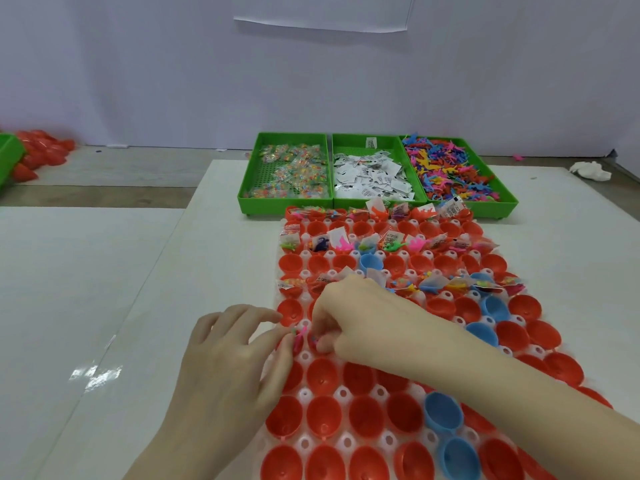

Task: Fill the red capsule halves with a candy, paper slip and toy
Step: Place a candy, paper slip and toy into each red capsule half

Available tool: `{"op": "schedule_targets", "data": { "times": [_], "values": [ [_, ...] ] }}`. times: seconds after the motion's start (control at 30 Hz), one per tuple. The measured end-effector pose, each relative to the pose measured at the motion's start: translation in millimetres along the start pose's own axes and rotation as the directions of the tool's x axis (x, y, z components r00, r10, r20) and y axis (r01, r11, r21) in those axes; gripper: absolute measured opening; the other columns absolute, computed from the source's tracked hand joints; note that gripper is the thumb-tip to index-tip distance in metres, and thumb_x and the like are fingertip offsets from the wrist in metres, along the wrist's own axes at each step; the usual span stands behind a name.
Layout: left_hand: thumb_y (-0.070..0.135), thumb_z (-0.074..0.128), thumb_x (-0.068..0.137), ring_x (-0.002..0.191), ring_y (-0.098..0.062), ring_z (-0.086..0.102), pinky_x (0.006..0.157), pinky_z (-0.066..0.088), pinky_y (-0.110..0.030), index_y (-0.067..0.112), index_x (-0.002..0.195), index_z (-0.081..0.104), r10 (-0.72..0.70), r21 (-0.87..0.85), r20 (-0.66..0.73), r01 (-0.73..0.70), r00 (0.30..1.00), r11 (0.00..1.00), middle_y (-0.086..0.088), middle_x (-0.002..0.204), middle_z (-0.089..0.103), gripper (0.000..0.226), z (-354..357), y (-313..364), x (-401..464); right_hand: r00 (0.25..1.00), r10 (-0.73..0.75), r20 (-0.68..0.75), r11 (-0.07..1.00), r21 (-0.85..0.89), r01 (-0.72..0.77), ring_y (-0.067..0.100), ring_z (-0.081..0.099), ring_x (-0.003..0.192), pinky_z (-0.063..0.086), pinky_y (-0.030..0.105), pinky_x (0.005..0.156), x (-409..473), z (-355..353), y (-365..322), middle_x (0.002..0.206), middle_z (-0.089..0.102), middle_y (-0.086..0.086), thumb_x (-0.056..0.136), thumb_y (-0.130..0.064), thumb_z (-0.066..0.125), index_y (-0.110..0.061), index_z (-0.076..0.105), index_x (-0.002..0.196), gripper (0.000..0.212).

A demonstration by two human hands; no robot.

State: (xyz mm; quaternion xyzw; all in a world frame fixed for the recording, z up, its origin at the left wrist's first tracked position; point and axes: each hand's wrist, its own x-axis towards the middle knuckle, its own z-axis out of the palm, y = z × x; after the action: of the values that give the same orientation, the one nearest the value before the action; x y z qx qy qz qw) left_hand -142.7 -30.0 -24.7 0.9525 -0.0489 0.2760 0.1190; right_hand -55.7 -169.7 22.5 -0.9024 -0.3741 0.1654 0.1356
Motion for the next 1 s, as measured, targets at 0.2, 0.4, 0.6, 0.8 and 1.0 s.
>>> {"op": "schedule_targets", "data": {
  "times": [0.2, 0.4, 0.6, 0.8, 1.0],
  "values": [
    [0.039, 0.045, 0.082, 0.086, -0.006, 0.052, 0.079, 0.030, -0.031, 0.015, 0.085, 0.073, -0.119, -0.143, -0.101, 0.104, 0.988, 0.984, 0.004, 0.087, 0.068, 0.037, -2, -9, 14, 0.990, -0.109, -0.093, 0.993, -0.043, 0.106, 0.014, 0.059, 0.081, 0.041, 0.019, 0.058, -11, -18, 8, 0.092, 0.064, -0.003, 0.081, -0.034, 0.065, -0.021, 0.063, 0.106, 0.028],
    [0.019, 0.062, 0.087, 0.073, 0.002, 0.053, 0.076, 0.039, -0.011, 0.009, 0.078, 0.070, -0.296, -0.379, -0.118, 0.232, 0.948, 0.896, 0.003, 0.078, 0.064, 0.016, 8, -32, 78, 0.943, 0.097, -0.319, 0.991, 0.118, -0.062, -0.008, 0.055, 0.066, 0.047, 0.021, 0.063, -8, -77, 51, 0.069, 0.062, -0.024, 0.068, -0.054, 0.061, -0.035, 0.070, 0.082, 0.026],
    [0.021, 0.054, 0.092, 0.095, -0.015, 0.056, 0.082, 0.038, -0.024, 0.006, 0.100, 0.069, -0.449, -0.488, 0.032, 0.406, 0.893, 0.772, -0.006, 0.100, 0.065, 0.023, 45, -61, 161, 0.633, 0.434, -0.641, 0.897, 0.236, -0.375, 0.023, 0.062, 0.091, 0.045, 0.033, 0.079, 24, -101, 175, 0.093, 0.070, 0.007, 0.086, -0.023, 0.060, -0.010, 0.071, 0.090, 0.018],
    [0.032, 0.044, 0.097, 0.125, -0.027, 0.045, 0.101, 0.033, -0.034, 0.009, 0.135, 0.047, -0.352, -0.209, 0.348, 0.438, 0.869, 0.874, -0.011, 0.139, 0.048, 0.045, 88, -84, 209, 0.689, 0.566, -0.452, 0.820, 0.225, -0.526, 0.029, 0.047, 0.122, 0.036, 0.034, 0.099, 48, -96, 244, 0.134, 0.051, 0.015, 0.093, -0.026, 0.052, -0.002, 0.048, 0.131, 0.045],
    [0.033, 0.059, 0.088, 0.111, -0.028, 0.053, 0.088, 0.042, -0.034, 0.008, 0.136, 0.044, -0.433, -0.082, 0.382, 0.497, 0.816, 0.864, -0.011, 0.115, 0.060, 0.056, 113, -99, 217, 0.732, 0.602, -0.319, 0.798, 0.209, -0.565, 0.028, 0.044, 0.126, 0.036, 0.036, 0.101, 68, -92, 256, 0.141, 0.043, 0.010, 0.086, -0.044, 0.058, -0.011, 0.035, 0.140, 0.067]
  ]
}}
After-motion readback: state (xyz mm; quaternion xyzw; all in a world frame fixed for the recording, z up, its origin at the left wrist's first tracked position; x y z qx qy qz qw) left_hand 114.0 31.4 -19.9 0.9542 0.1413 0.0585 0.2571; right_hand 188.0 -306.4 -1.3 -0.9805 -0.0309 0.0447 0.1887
